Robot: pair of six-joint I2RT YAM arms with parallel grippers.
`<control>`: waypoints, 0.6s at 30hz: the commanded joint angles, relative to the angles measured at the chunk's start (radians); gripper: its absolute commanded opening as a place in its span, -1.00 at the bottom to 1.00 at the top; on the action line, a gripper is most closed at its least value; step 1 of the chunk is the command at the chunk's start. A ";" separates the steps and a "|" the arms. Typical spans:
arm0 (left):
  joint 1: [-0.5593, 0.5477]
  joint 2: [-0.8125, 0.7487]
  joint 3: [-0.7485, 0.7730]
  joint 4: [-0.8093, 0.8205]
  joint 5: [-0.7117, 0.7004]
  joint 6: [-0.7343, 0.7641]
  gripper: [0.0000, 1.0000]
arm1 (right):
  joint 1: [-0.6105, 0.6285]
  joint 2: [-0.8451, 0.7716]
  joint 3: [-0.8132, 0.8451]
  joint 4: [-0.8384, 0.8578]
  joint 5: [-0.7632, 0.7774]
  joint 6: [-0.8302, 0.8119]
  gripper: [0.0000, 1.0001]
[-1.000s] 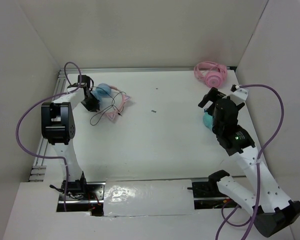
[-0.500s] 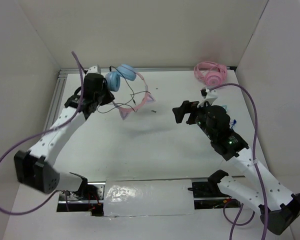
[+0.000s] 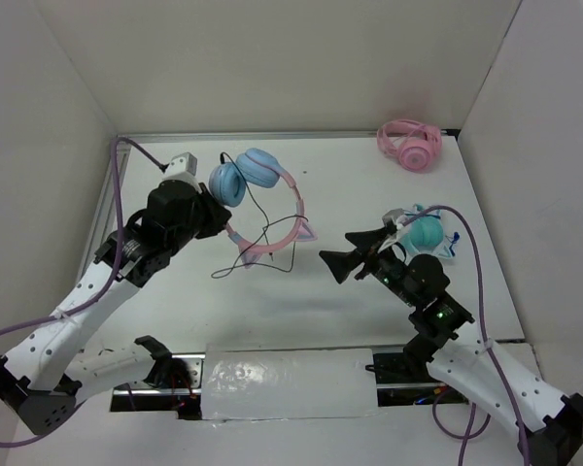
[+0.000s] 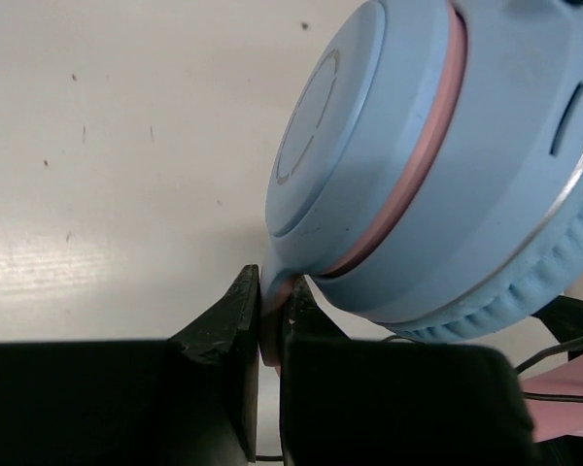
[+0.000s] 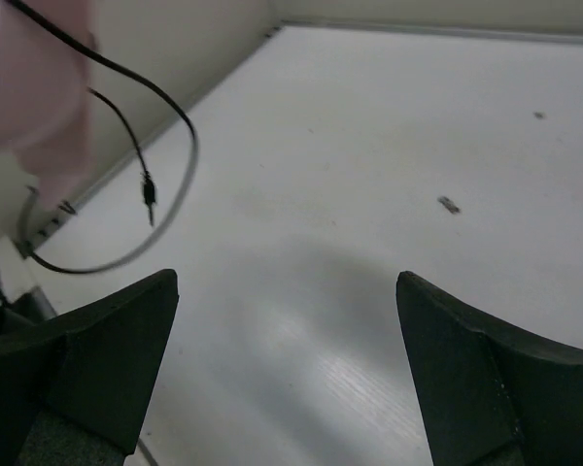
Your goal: Wrap the headphones
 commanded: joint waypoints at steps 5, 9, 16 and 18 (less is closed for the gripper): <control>-0.046 -0.026 0.025 0.015 -0.002 -0.138 -1.00 | 0.023 -0.046 -0.124 0.471 -0.108 0.128 0.99; -0.054 -0.043 0.014 0.024 0.029 -0.155 -1.00 | 0.040 0.083 -0.068 0.488 -0.111 0.128 0.99; -0.060 -0.055 -0.001 0.027 0.087 -0.175 -1.00 | 0.068 0.269 -0.020 0.612 -0.120 0.152 0.99; -0.060 -0.066 -0.018 0.055 0.113 -0.170 -1.00 | 0.068 0.318 -0.008 0.638 -0.128 0.168 0.99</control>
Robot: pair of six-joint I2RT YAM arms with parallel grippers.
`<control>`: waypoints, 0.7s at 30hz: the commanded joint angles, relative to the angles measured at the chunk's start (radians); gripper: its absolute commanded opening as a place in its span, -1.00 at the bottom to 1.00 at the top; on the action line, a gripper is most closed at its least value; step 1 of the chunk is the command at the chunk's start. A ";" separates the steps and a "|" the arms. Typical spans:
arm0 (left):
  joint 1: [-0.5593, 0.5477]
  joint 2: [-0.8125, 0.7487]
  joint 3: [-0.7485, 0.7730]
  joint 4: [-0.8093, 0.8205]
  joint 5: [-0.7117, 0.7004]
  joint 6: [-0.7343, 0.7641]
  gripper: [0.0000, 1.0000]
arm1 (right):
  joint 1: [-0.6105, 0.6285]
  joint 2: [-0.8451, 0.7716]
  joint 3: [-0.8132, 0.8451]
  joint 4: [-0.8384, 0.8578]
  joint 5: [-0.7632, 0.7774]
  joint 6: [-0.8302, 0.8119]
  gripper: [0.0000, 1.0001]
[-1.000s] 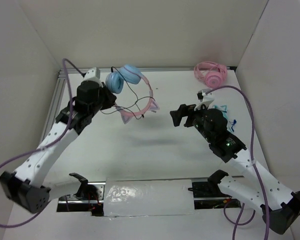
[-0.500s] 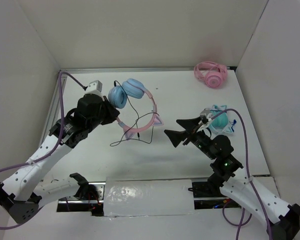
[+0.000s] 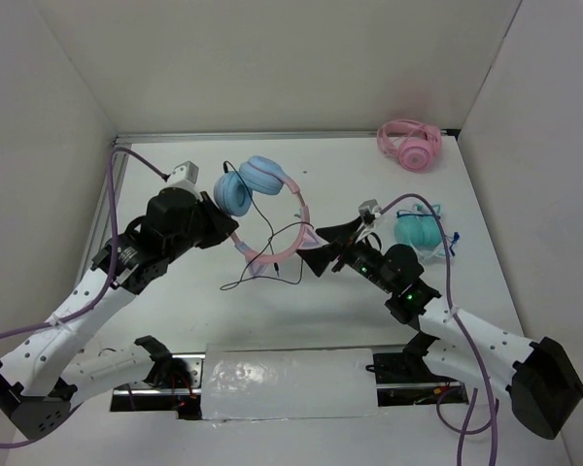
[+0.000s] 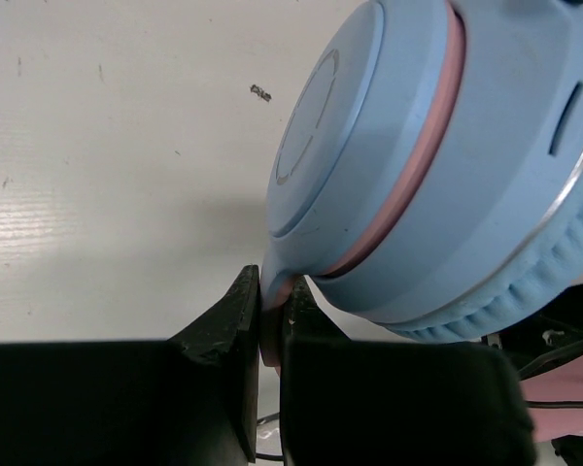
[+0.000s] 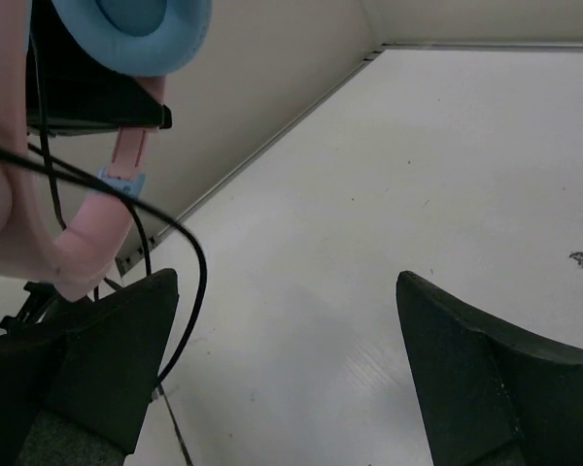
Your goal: Wrap the headphones
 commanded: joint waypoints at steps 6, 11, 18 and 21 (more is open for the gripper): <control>-0.009 -0.033 -0.011 0.106 0.064 -0.077 -1.00 | 0.014 0.110 0.109 0.197 -0.046 0.065 0.88; -0.009 -0.062 -0.057 0.149 0.084 -0.085 -1.00 | 0.012 0.131 0.108 0.180 0.056 0.097 -0.44; -0.006 -0.030 -0.079 -0.093 -0.132 -0.245 -1.00 | -0.020 -0.159 0.159 -0.228 0.464 0.076 -1.00; 0.002 -0.018 -0.115 -0.175 -0.186 -0.341 -1.00 | -0.026 -0.299 0.186 -0.376 0.628 0.050 -1.00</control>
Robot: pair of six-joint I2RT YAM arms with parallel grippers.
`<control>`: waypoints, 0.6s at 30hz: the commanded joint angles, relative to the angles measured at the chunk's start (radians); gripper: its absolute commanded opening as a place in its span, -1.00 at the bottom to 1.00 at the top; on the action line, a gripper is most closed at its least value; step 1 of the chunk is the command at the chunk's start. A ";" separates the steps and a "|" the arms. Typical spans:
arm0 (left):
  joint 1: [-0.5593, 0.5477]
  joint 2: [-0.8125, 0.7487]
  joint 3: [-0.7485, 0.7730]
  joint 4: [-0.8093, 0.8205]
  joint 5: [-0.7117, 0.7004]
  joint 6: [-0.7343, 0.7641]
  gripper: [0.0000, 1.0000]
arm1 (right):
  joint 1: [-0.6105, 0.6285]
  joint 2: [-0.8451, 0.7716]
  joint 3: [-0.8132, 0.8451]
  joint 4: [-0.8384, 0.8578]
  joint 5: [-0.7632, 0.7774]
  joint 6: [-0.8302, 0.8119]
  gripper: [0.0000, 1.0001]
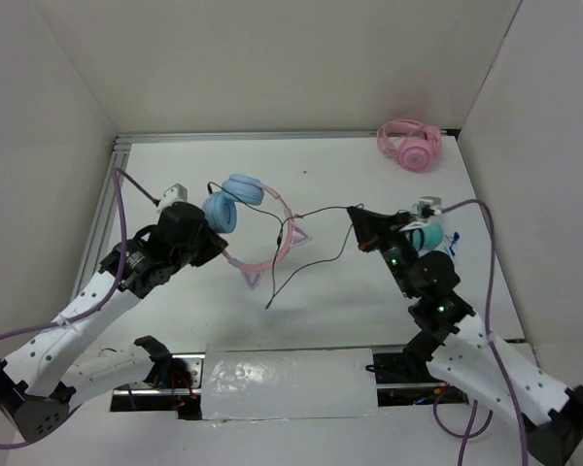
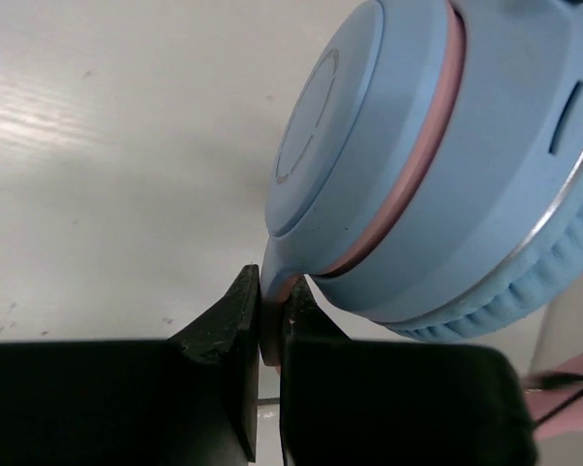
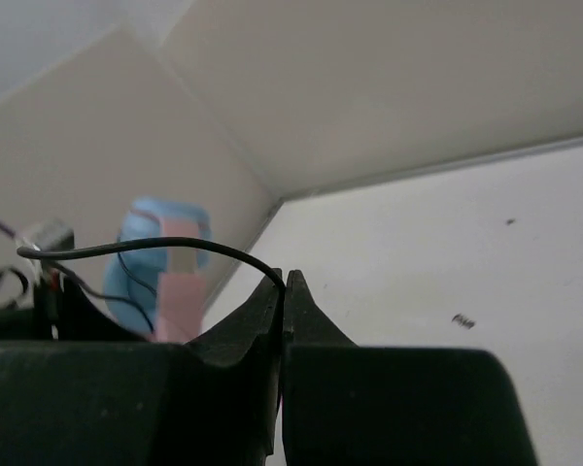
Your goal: Wrap the headphones
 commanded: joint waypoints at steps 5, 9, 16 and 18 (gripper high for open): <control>0.037 0.030 -0.067 -0.072 -0.116 -0.188 -1.00 | -0.012 -0.257 0.172 -0.410 0.359 -0.047 -1.00; 0.078 0.072 -0.053 -0.152 -0.125 -0.240 -1.00 | -0.014 -0.330 0.227 -0.539 0.437 -0.021 -1.00; 0.167 0.107 -0.073 -0.161 -0.113 -0.194 -1.00 | -0.014 -0.237 0.408 -0.880 0.855 0.186 -1.00; 0.171 0.104 -0.087 -0.117 -0.098 -0.121 -1.00 | -0.015 -0.152 0.449 -0.960 0.872 0.205 -1.00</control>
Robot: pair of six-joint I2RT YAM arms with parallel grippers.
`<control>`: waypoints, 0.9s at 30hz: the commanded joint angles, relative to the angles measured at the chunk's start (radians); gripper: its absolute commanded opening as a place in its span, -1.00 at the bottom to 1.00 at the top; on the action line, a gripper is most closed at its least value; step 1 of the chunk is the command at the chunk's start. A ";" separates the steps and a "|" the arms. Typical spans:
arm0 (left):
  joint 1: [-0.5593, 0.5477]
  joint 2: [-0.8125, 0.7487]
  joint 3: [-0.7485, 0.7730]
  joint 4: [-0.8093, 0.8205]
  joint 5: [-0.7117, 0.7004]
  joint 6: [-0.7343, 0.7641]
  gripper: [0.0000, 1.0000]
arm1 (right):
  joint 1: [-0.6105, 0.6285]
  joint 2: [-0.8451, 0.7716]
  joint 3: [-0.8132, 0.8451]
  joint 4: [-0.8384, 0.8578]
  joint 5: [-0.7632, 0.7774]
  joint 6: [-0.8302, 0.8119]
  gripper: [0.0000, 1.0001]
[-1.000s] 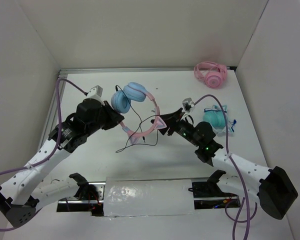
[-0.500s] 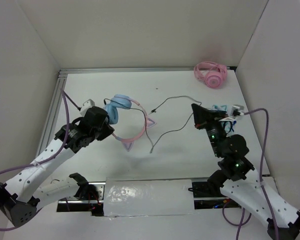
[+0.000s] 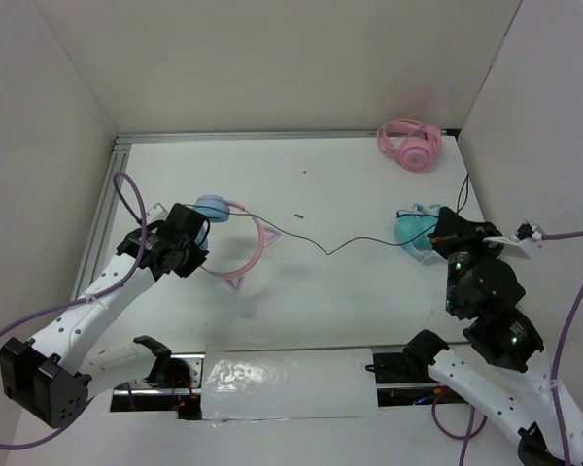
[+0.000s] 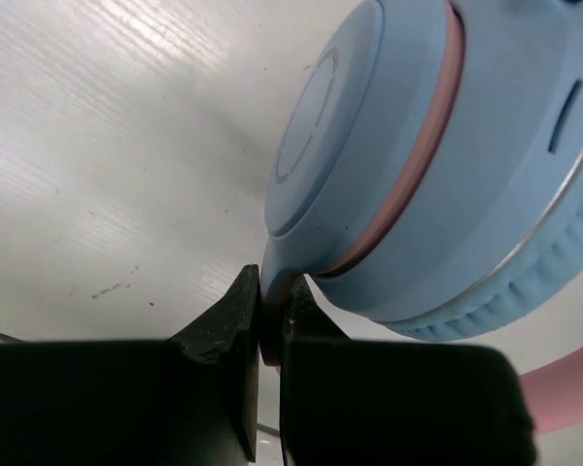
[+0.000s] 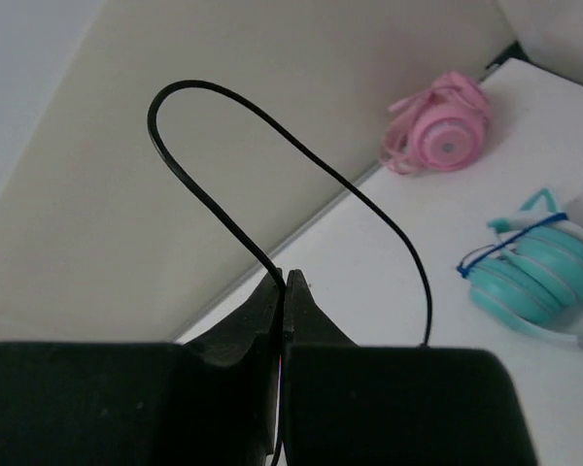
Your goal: Wrap the headphones
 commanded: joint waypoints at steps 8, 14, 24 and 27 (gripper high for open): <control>0.008 -0.077 -0.023 0.354 0.133 0.461 -1.00 | -0.050 0.400 0.074 -0.148 -0.074 -0.029 -0.80; 0.008 -0.143 -0.023 0.403 0.147 0.518 -1.00 | -0.209 0.559 -0.031 -0.040 -0.467 -0.046 0.57; 0.002 -0.119 0.094 0.311 0.211 0.500 -1.00 | -0.229 0.350 -0.261 0.379 -0.950 -0.324 0.99; 0.000 -0.114 0.151 0.315 0.253 0.500 -1.00 | -0.227 0.283 -0.388 0.559 -1.018 -0.376 0.99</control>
